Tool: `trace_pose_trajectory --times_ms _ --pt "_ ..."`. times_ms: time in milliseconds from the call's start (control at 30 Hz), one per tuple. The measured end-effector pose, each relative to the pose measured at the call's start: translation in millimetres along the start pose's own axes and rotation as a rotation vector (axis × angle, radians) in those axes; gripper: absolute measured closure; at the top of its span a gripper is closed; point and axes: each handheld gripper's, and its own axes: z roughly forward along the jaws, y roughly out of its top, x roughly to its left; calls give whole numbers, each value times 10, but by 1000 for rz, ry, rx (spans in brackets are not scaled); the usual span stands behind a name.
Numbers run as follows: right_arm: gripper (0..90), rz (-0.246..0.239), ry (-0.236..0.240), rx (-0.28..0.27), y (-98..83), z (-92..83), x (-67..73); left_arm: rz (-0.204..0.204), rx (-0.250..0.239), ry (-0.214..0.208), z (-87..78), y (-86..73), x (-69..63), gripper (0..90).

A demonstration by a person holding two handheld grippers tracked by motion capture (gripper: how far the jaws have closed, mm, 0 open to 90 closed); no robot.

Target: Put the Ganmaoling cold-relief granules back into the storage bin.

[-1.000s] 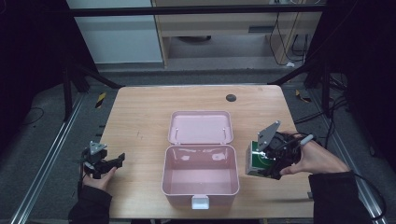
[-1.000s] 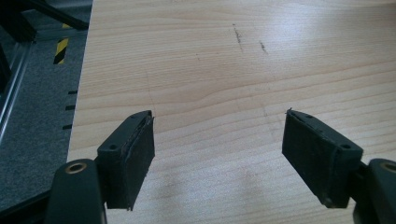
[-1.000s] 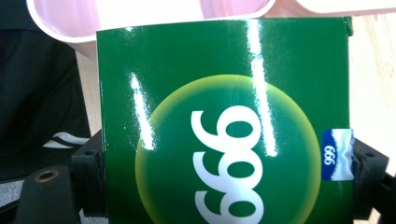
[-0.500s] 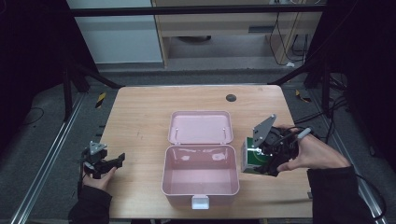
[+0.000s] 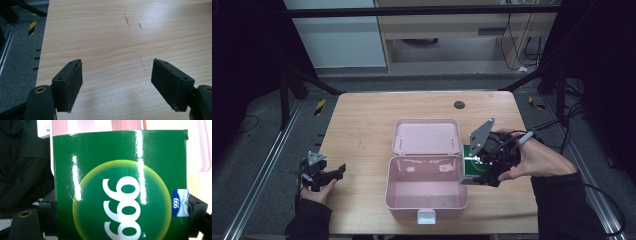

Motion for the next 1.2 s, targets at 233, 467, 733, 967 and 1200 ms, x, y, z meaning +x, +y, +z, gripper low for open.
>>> trace_pose_trajectory --times_ms 233,467,733,967,1200 --pt "158 -26 10 -10 175 38 -11 0 0 2 1 0 2 243" --pt "158 -42 12 -13 322 103 -22 -1 -2 4 -3 2 3 243" --pt "158 -53 10 -37 476 179 -27 -1 -3 4 -5 3 5 243" --pt "158 -55 24 -40 563 279 -31 -1 -3 4 -8 4 5 243" --pt "159 -67 38 -5 598 418 -18 -1 -5 4 -12 5 5 243"
